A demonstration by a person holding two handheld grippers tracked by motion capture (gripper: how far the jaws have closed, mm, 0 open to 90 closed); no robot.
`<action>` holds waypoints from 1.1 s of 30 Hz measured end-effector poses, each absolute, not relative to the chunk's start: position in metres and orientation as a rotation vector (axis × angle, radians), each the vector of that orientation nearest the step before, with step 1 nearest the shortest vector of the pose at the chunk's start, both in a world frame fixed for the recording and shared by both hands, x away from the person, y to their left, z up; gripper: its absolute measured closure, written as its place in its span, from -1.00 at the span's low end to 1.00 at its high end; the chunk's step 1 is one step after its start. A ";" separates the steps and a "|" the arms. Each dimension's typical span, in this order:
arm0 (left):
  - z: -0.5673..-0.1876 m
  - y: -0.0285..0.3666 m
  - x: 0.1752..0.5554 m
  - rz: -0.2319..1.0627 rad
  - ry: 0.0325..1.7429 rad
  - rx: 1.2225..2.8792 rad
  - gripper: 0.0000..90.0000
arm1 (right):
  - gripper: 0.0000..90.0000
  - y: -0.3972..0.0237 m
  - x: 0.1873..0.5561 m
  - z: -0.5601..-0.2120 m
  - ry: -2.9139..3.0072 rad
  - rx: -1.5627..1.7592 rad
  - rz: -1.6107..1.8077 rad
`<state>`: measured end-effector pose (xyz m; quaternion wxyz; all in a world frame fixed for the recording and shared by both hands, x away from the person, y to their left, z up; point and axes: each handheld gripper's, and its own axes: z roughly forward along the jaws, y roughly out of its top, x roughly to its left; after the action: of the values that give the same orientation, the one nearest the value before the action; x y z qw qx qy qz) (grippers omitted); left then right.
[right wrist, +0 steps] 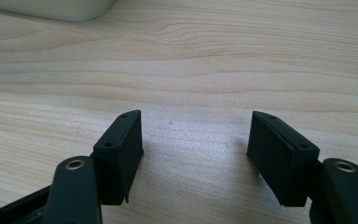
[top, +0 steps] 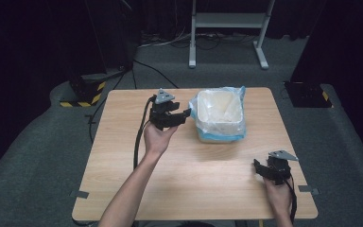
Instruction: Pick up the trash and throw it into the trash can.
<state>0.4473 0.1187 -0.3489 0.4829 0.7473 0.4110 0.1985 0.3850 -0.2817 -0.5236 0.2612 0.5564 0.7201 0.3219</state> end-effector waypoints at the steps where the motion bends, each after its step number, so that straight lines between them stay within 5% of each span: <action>1: -0.349 0.120 0.446 0.484 1.008 1.822 0.00 | -0.22 -0.282 0.385 -0.524 1.949 1.506 0.872; 33: -0.371 0.171 0.395 0.529 1.100 1.757 -0.13 | -0.22 -0.282 0.385 -0.524 1.949 1.506 0.872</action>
<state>0.3945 0.1709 -0.3714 0.4806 0.7202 0.4509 0.2167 0.3850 -0.2817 -0.5236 0.2611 0.5564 0.7200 0.3221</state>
